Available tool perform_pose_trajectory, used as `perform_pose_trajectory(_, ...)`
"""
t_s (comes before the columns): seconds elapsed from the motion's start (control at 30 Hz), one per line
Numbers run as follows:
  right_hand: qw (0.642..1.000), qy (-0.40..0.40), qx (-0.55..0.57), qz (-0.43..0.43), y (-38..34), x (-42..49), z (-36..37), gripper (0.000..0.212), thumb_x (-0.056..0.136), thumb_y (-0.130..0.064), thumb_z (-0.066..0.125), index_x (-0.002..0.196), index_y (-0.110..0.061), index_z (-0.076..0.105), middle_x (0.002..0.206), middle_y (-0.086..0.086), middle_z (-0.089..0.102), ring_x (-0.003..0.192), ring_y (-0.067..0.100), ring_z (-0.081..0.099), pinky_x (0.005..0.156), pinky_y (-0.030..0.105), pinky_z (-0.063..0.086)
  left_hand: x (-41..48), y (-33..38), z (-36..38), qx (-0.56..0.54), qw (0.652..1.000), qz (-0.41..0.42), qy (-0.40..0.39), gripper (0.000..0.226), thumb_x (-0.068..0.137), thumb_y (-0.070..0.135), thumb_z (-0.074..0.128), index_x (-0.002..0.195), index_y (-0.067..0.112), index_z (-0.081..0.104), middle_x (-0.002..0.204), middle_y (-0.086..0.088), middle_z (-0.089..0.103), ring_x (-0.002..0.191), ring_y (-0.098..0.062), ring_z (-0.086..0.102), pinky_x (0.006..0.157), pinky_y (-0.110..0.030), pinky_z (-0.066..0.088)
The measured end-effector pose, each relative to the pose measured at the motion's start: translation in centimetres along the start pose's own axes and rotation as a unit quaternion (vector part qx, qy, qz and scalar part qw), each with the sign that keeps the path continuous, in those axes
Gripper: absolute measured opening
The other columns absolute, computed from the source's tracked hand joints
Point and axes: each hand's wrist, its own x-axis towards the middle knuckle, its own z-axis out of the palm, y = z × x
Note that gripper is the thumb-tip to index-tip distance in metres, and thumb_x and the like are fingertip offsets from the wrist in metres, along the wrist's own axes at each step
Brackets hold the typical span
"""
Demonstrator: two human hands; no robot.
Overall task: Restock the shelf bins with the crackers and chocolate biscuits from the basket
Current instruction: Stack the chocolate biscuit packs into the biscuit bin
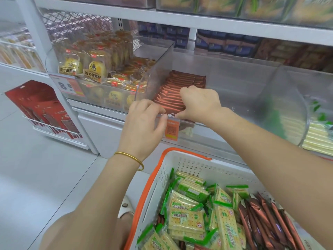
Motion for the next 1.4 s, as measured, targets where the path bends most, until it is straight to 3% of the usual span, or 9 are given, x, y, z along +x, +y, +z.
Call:
perform_pose_trajectory(0.13,0.990,0.056,0.119,0.050,1.2,-3.9,-3.2,0.032,0.084,-0.044,0.065,0.090,-0.020,0.044,0.095,0.001,0.053,0.092,0.026,0.055,0.068,0.033,0.037,-1.0,2.1,-0.9,0.031,0.996,0.059,0.051,0.018,0.085,0.020,0.052,0.093,0.010,0.066,0.096,-0.005,0.062,0.095,-0.028,0.054,0.084,-0.033,0.037)
perform_pose_trajectory(0.27,0.934,0.085,0.340,0.071,2.3,-13.3,-4.3,0.028,0.079,-0.032,0.069,0.069,-0.022,0.045,0.064,-0.007,0.051,0.062,0.011,0.050,0.063,0.031,0.038,-4.0,6.6,-0.7,0.043,0.988,0.144,0.028,0.014,0.083,0.016,0.054,0.085,0.010,0.066,0.086,-0.006,0.063,0.083,-0.032,0.056,0.070,-0.044,0.044)
perform_pose_trajectory(0.4,0.942,-0.176,0.282,0.050,2.5,-20.5,3.9,0.019,0.082,-0.029,0.069,0.075,-0.024,0.052,0.066,-0.009,0.050,0.066,0.015,0.049,0.062,0.030,0.037,-7.8,8.4,1.9,0.013,0.967,0.175,-0.186,0.028,0.084,0.027,0.042,0.081,0.011,0.066,0.079,-0.006,0.062,0.080,-0.031,0.056,0.069,-0.043,0.049)
perform_pose_trajectory(0.53,0.910,-0.327,0.255,-0.004,0.9,-24.7,11.7,0.033,0.086,-0.031,0.066,0.115,-0.017,0.060,0.104,0.002,0.057,0.101,0.020,0.054,0.084,0.031,0.044,-10.4,9.0,4.3,0.054,0.923,0.149,-0.352,0.030,0.092,0.031,0.040,0.097,0.016,0.066,0.099,-0.002,0.064,0.100,-0.025,0.054,0.084,-0.040,0.046)
perform_pose_trajectory(0.63,0.923,-0.304,0.231,-0.037,-1.2,-25.9,14.1,0.047,0.086,-0.037,0.066,0.128,-0.020,0.054,0.118,0.008,0.049,0.112,0.027,0.049,0.089,0.036,0.045,-11.0,8.8,5.3,0.054,0.911,0.125,-0.389,0.023,0.093,0.030,0.046,0.102,0.019,0.063,0.105,0.002,0.062,0.104,-0.020,0.051,0.087,-0.039,0.046)
perform_pose_trajectory(0.8,0.946,-0.257,0.181,-0.083,-2.5,-26.5,14.6,0.034,0.085,-0.035,0.067,0.114,-0.018,0.060,0.110,0.008,0.044,0.108,0.027,0.044,0.077,0.033,0.040,-11.1,8.1,5.9,0.041,0.902,0.086,-0.421,0.021,0.093,0.029,0.050,0.103,0.018,0.064,0.104,0.001,0.063,0.103,-0.019,0.053,0.087,-0.039,0.047)
perform_pose_trajectory(1.1,0.821,-0.191,0.528,0.100,4.9,-23.9,7.4,0.013,0.086,-0.012,0.067,0.077,-0.018,0.061,0.072,-0.008,0.062,0.062,-0.006,0.054,0.063,0.009,0.043,-9.7,8.0,4.6,-0.056,0.788,-0.032,-0.613,0.038,0.088,0.049,0.055,0.113,0.021,0.059,0.108,0.006,0.061,0.102,-0.013,0.058,0.092,-0.034,0.049)
perform_pose_trajectory(1.23,0.733,-0.132,0.642,0.179,6.4,-23.3,6.0,0.013,0.089,-0.006,0.061,0.079,-0.014,0.058,0.066,-0.004,0.066,0.059,0.006,0.058,0.059,0.021,0.044,-8.4,8.2,3.5,-0.099,0.817,-0.028,-0.567,0.015,0.086,0.038,0.064,0.087,0.027,0.055,0.087,0.008,0.058,0.080,-0.011,0.058,0.068,-0.023,0.047)
perform_pose_trajectory(1.4,0.777,-0.201,0.588,0.100,6.4,-21.3,2.4,0.019,0.085,-0.014,0.066,0.103,-0.020,0.065,0.087,0.000,0.072,0.074,0.020,0.066,0.066,0.033,0.051,-6.0,8.0,0.1,-0.172,0.842,-0.081,-0.506,0.017,0.081,0.023,0.072,0.091,0.012,0.063,0.085,0.001,0.066,0.071,-0.009,0.064,0.064,-0.022,0.052)
